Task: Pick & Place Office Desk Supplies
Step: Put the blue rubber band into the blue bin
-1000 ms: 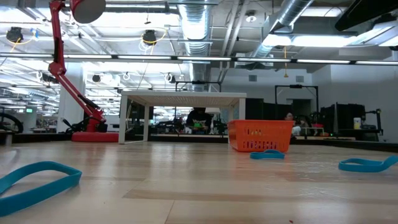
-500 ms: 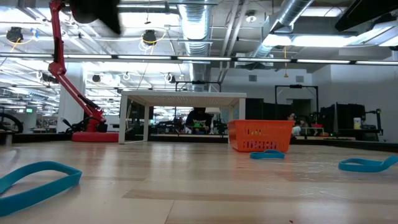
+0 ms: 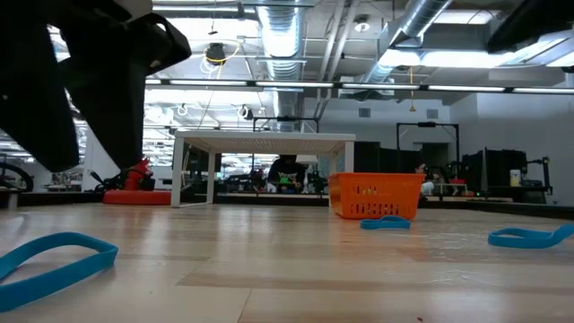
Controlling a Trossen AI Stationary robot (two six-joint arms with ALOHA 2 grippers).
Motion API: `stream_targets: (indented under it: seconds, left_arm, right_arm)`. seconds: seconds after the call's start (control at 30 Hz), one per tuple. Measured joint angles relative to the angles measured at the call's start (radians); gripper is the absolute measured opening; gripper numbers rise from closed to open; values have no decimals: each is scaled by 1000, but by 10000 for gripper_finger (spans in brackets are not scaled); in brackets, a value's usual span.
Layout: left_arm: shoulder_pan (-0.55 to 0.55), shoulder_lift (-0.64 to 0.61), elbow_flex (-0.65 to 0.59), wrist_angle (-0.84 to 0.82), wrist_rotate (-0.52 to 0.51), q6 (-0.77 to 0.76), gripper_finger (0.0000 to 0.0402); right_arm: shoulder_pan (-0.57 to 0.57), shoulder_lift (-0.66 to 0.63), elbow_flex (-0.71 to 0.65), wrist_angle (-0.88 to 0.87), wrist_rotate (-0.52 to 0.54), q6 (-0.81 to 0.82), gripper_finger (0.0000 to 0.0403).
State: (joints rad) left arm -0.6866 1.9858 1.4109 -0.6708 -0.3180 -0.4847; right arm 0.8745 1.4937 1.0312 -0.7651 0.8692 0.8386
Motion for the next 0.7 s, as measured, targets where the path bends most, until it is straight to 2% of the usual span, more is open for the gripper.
stream_targets:
  seconds: [0.23,0.4,0.7]
  left_arm:
    - [5,26,0,24,-3,-2,144]
    - [9,39,-6,29,-15,1,145]
    - [16,35,-115,125,-4,-25,145]
  right_arm:
    - [-21,0,-125,56,-1,29,157]
    - [-45,0,-129,83,-30,19,157]
    - [-50,0,-129,146,-34,-43,157]
